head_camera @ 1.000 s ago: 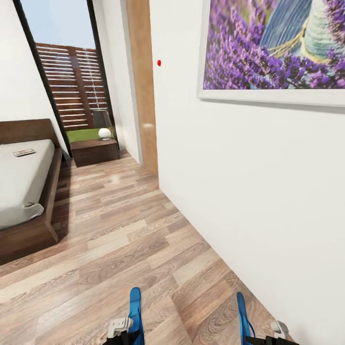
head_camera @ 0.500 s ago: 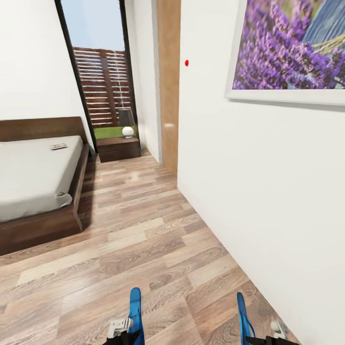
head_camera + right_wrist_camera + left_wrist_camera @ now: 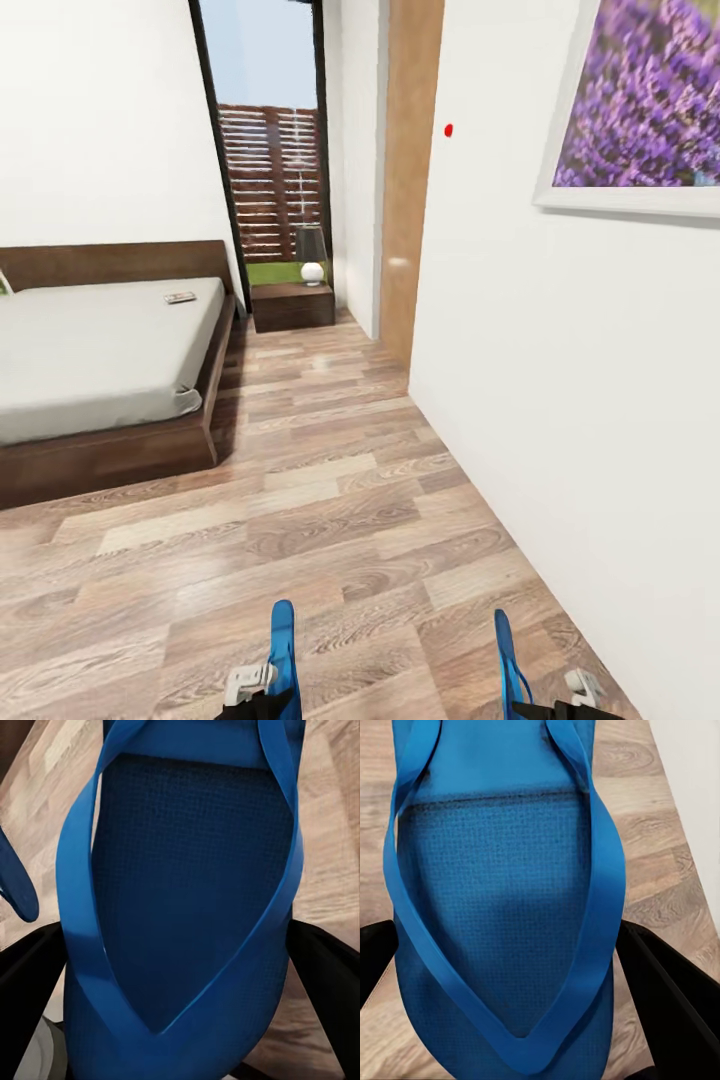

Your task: In the bedroom, move the book from the bed onto either nightstand, and place the two sandals side by side next to the bed.

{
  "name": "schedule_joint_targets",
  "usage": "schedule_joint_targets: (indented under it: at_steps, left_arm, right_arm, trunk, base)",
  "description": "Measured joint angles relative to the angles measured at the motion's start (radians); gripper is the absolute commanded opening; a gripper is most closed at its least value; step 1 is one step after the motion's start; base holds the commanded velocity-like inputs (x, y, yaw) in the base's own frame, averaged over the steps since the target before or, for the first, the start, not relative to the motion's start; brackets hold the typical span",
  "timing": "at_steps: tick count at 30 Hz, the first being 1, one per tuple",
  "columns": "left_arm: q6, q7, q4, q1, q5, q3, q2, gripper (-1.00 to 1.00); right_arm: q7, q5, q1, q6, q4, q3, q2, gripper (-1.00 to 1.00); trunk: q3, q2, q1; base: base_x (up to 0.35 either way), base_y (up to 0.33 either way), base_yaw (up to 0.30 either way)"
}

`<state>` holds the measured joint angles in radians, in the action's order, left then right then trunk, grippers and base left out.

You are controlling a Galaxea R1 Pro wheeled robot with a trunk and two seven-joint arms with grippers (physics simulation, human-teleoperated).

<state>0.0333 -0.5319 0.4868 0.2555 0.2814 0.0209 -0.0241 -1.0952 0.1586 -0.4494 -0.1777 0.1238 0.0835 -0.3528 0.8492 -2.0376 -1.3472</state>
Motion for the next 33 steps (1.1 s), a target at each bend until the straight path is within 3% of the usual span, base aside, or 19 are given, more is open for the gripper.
schedule_joint_targets:
  at_steps: [4, 5, 7, 10, 12, 15, 18, 24, 26, 28, 31, 33]
  left_arm:
    - [0.000, 0.000, 0.000, 0.000, 0.001, 0.000, 0.000, -1.00]
    - [0.000, 0.000, 0.000, 0.000, 0.001, 0.000, 0.000, -1.00]
    - [0.000, 0.001, 0.000, 0.000, 0.001, 0.001, 0.001, -1.00]
    - [0.000, 0.001, -0.002, 0.000, 0.001, 0.001, 0.002, -1.00]
    - [0.000, 0.002, -0.002, 0.000, 0.001, 0.001, 0.002, -1.00]
    - [0.000, 0.024, -0.015, 0.000, -0.001, 0.004, 0.003, -1.00]
    - [0.000, 0.080, -0.036, 0.000, -0.004, 0.016, 0.022, -1.00]
    - [0.001, 0.110, -0.044, 0.000, -0.003, 0.072, 0.042, -1.00]
    - [0.001, 0.112, -0.045, 0.000, -0.002, 0.101, 0.044, -1.00]
    - [0.002, 0.112, -0.045, 0.000, -0.001, 0.125, 0.044, -1.00]
    - [0.003, 0.111, -0.045, 0.000, 0.000, 0.140, 0.045, -1.00]
    - [0.002, 0.110, -0.045, 0.000, 0.000, 0.144, 0.045, -1.00]
  right_arm:
    - [0.021, 0.000, 0.000, 0.000, 0.000, -0.001, 0.000, -1.00]
    - [0.054, -0.001, 0.000, 0.000, 0.000, -0.001, 0.000, -1.00]
    - [0.189, -0.004, 0.000, 0.000, 0.000, -0.003, 0.012, -1.00]
    - [0.354, -0.004, 0.000, -0.001, 0.000, -0.003, 0.058, -1.00]
    - [0.409, -0.006, 0.000, -0.001, 0.000, -0.002, 0.078, -1.00]
    - [0.429, -0.007, 0.000, -0.001, -0.001, -0.003, 0.088, -1.00]
    - [0.431, -0.011, 0.000, -0.002, 0.000, -0.003, 0.093, -1.00]
    - [0.405, -0.013, 0.000, -0.002, 0.000, -0.006, 0.101, -1.00]
    - [0.359, -0.012, 0.000, -0.004, 0.001, -0.012, 0.116, -1.00]
    - [0.267, -0.013, 0.000, -0.005, 0.002, -0.030, 0.123, -1.00]
    - [0.149, -0.016, 0.000, -0.004, 0.003, -0.068, 0.126, -1.00]
    - [0.105, -0.017, 0.000, -0.003, 0.002, -0.084, 0.127, -1.00]
  trunk:
    - [0.000, 0.000, 0.000]
    - [0.000, 0.000, 0.000]
    - [0.000, 0.000, 0.000]
    - [0.000, 0.000, 0.000]
    - [0.000, 0.000, 0.000]
    - [0.000, 0.000, 0.000]
    - [0.000, 0.000, 0.000]
    - [0.000, 0.000, 0.000]
    - [0.000, 0.000, 0.000]
    - [0.000, 0.000, 0.000]
    - [0.000, 0.000, 0.000]
    - [0.000, 0.000, 0.000]
  base:
    - [0.000, 0.000, 0.274]
    - [0.000, 0.000, 0.172]
    - [0.000, 0.000, 0.091]
    - [0.000, 0.000, 0.031]
    - [0.000, 0.000, 0.008]
    - [0.000, 0.000, 0.003]
    - [0.000, 0.000, 0.000]
    - [0.000, 0.000, 0.000]
    - [0.000, 0.000, 0.000]
    - [0.000, 0.000, 0.000]
    - [0.000, 0.000, 0.000]
    - [0.000, 0.000, 0.000]
